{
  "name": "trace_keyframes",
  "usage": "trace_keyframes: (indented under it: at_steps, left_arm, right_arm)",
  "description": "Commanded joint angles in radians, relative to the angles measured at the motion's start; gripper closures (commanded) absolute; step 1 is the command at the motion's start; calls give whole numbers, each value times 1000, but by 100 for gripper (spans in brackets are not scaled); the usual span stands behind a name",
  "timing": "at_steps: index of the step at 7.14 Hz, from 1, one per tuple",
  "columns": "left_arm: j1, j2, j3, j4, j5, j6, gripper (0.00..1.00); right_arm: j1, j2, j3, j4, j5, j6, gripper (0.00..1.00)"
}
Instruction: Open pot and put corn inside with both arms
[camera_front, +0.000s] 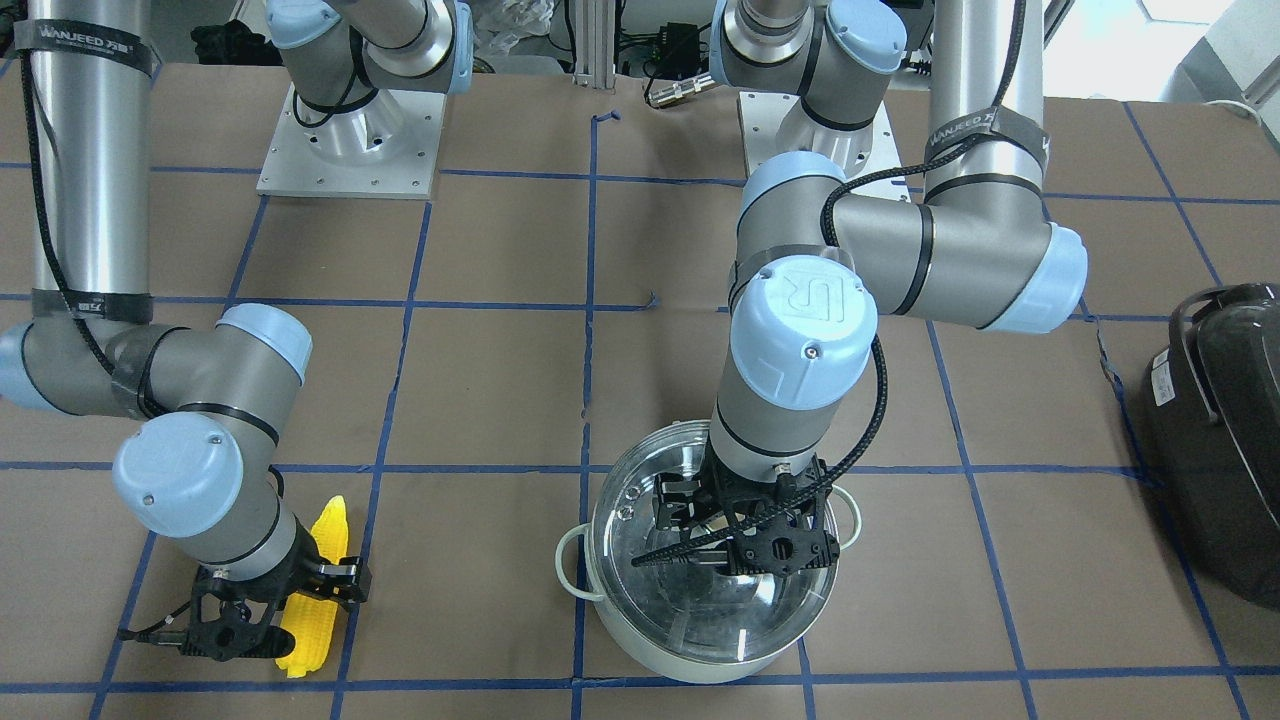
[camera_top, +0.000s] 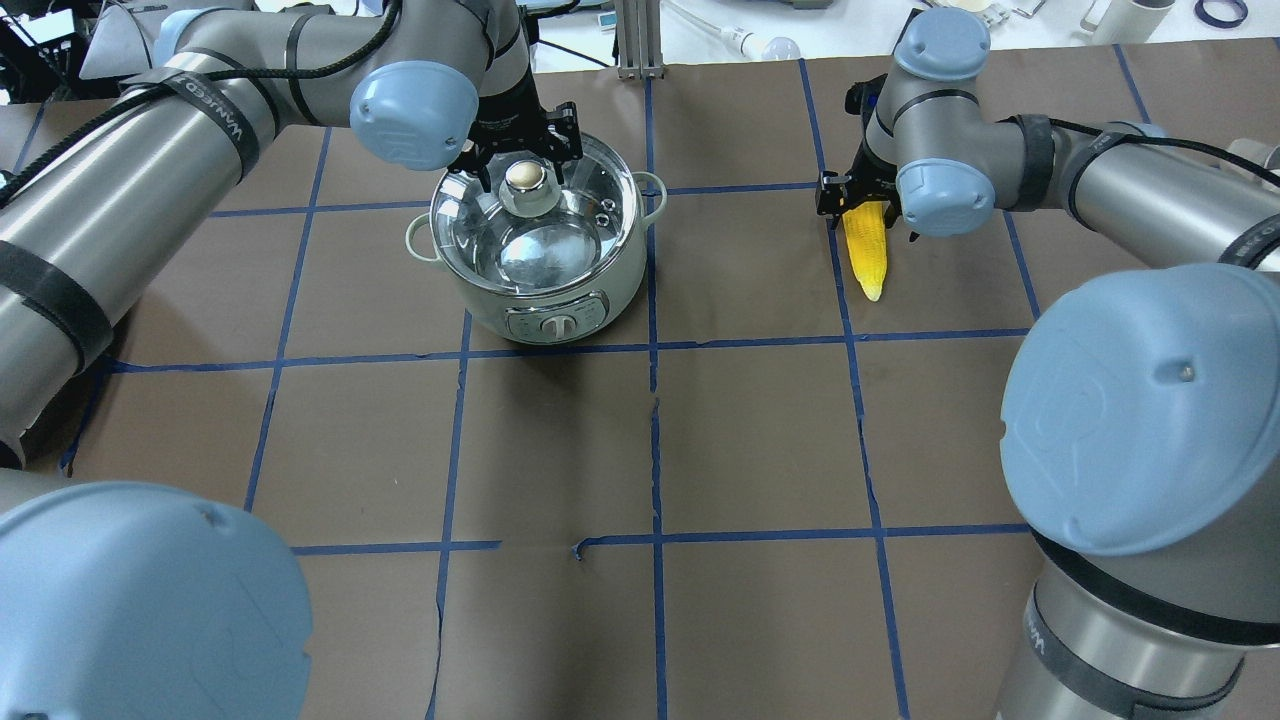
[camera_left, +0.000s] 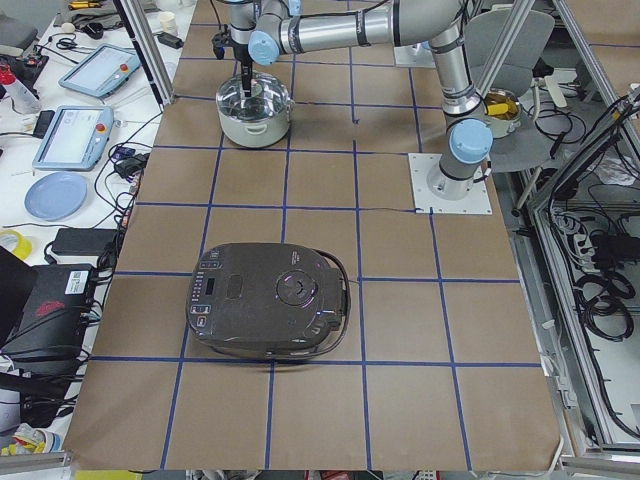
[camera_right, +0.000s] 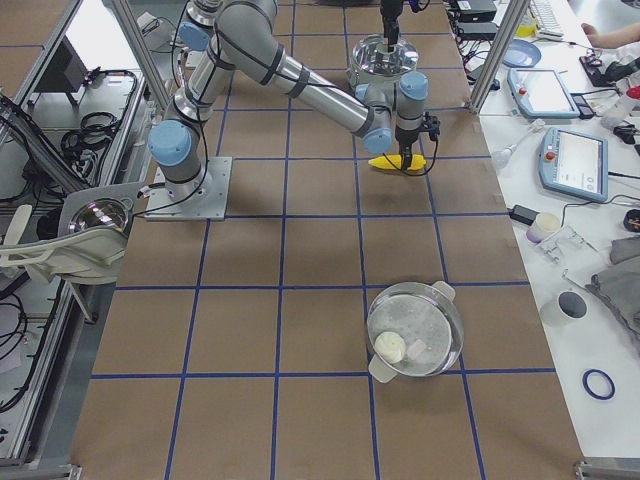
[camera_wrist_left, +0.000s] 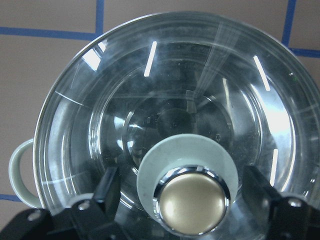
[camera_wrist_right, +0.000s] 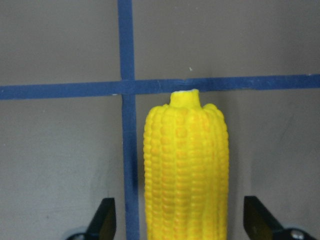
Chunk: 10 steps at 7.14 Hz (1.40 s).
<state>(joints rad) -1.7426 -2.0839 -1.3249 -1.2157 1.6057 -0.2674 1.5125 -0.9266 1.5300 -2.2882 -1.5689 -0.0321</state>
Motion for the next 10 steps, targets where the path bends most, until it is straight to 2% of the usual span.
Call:
trace_keyframes:
  at_steps: [1, 3, 6, 8, 10]
  left_arm:
    - [-3, 4, -2, 5, 0, -6, 91]
    - [-3, 10, 13, 7, 0, -6, 98]
    - [14, -2, 93, -10, 49, 31, 98]
    - [148, 19, 87, -60, 54, 137, 98]
    - [272, 27, 75, -137, 54, 305, 100]
  right_arm:
    - [0, 0, 13, 6, -2, -2, 45]
    - [0, -11, 16, 10, -11, -2, 58]
    - [2, -46, 5, 16, 4, 9, 70]
    - [30, -93, -37, 56, 73, 44, 70]
    - [166, -112, -144, 175, 58, 191, 70]
